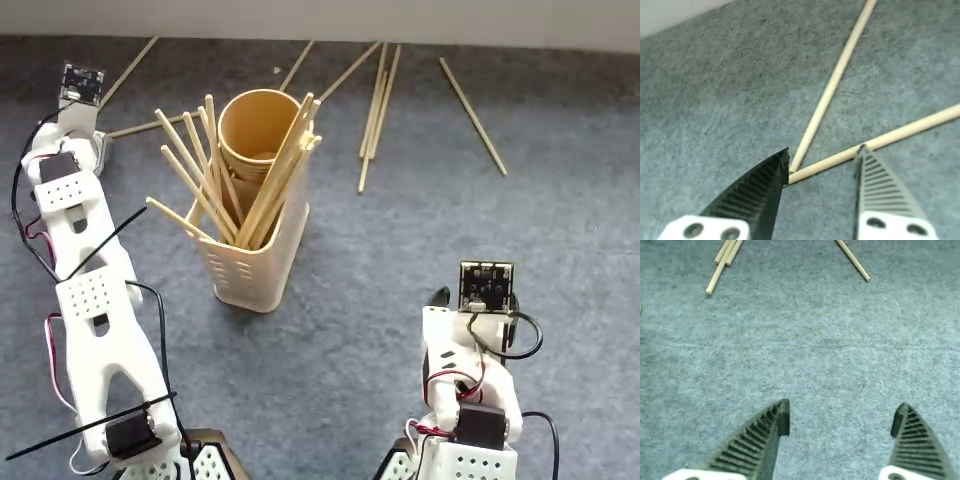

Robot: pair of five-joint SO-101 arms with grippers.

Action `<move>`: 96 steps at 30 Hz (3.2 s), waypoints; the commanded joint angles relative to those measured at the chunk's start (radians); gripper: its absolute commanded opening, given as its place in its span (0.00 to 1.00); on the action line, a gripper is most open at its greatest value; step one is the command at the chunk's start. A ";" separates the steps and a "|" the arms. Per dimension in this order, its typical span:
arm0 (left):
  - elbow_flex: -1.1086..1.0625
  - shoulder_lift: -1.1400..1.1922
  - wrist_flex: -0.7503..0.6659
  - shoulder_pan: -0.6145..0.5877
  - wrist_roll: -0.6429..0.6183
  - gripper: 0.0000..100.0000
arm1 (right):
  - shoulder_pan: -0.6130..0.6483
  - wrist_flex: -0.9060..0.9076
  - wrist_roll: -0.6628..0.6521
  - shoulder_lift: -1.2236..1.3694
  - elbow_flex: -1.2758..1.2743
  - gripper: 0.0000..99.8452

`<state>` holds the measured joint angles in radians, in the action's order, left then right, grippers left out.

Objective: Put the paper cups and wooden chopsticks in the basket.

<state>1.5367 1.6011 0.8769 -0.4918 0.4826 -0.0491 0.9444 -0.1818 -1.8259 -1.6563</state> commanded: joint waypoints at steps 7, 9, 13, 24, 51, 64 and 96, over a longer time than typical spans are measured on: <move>-0.001 0.028 0.287 0.087 0.279 0.01 | 0.008 -0.019 -0.008 -0.005 -0.059 0.31; -0.001 0.031 0.336 0.101 0.342 0.03 | 0.008 -0.019 -0.008 -0.005 -0.059 0.31; 0.007 0.027 0.347 0.099 0.374 0.06 | 0.008 -0.019 -0.008 -0.005 -0.059 0.31; 0.105 0.025 0.146 0.058 0.236 0.28 | 0.008 -0.019 -0.008 -0.005 -0.059 0.31; -0.050 0.013 0.270 0.047 0.477 0.01 | 0.007 -0.019 -0.008 -0.004 -0.059 0.31; 0.130 -0.728 0.809 0.056 -0.350 0.01 | 0.007 -0.019 -0.008 -0.005 -0.059 0.31; -2.723 -2.895 -0.054 0.300 -0.427 0.01 | 0.015 0.028 -0.011 -0.007 -0.058 0.02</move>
<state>-0.7050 -1.0748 1.1991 -0.1542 -0.0744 -0.0460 0.9751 -0.1818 -1.8259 -1.6563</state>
